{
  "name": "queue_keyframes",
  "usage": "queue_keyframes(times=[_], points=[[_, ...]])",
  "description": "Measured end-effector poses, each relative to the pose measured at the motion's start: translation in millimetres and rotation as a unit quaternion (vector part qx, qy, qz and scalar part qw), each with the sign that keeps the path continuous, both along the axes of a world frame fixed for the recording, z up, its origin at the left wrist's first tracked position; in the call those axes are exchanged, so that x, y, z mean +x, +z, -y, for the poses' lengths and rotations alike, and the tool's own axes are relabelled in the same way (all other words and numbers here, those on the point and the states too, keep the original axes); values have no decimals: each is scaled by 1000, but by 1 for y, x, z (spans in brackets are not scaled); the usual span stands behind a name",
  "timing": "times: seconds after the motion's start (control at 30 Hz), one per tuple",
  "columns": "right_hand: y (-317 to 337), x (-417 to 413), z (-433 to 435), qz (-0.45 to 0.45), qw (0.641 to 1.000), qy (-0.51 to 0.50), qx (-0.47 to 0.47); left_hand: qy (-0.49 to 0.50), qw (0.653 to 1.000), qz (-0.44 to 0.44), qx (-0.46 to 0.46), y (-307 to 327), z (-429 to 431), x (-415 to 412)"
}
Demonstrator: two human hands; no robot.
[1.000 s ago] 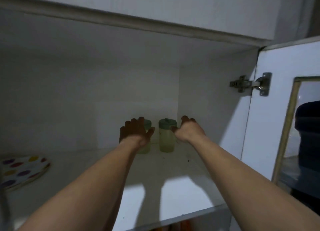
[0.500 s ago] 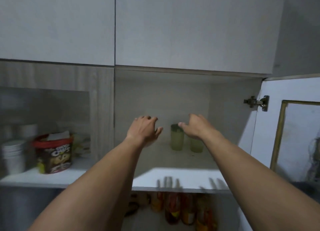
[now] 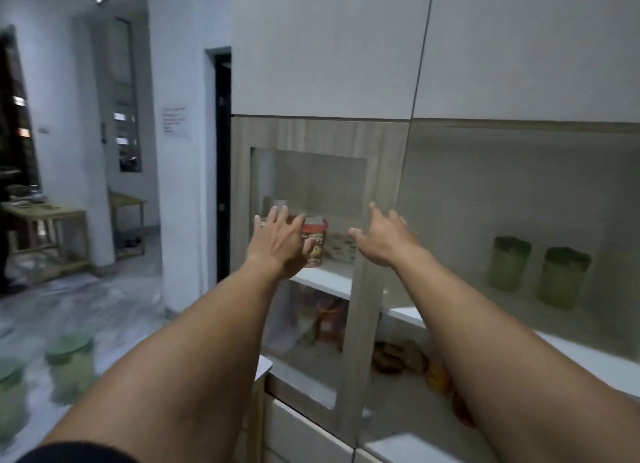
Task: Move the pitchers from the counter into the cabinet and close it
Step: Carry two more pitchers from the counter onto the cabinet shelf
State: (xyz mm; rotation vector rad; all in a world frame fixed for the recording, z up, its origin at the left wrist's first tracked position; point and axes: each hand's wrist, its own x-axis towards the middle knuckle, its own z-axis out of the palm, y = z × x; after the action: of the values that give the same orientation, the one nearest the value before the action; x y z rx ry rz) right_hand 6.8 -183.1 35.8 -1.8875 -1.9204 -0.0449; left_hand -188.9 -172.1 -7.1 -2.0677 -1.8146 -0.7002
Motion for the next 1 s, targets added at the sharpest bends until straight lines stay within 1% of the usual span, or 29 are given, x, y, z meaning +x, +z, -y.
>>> queue_keyframes(times=[0.13,0.3,0.43,0.57,0.8,1.0], points=[[-18,-78,0,-6,997,79,-12,81,996,-1,-32,-19,30,-80],[-43,-171,-7,-3,987,157,-30,162,984,34,-61,-51,63,-175],[-67,-240,-11,-8,976,210,-53,210,974,51,-72,-79,74,-247],[-91,-297,-16,-13,967,245,-63,237,965,74,-81,-108,80,-295],[-144,-397,-29,-8,943,319,-90,312,930,170,-91,-164,106,-369],[-212,-478,-65,-26,921,368,-128,374,875,299,-70,-214,100,-433]])
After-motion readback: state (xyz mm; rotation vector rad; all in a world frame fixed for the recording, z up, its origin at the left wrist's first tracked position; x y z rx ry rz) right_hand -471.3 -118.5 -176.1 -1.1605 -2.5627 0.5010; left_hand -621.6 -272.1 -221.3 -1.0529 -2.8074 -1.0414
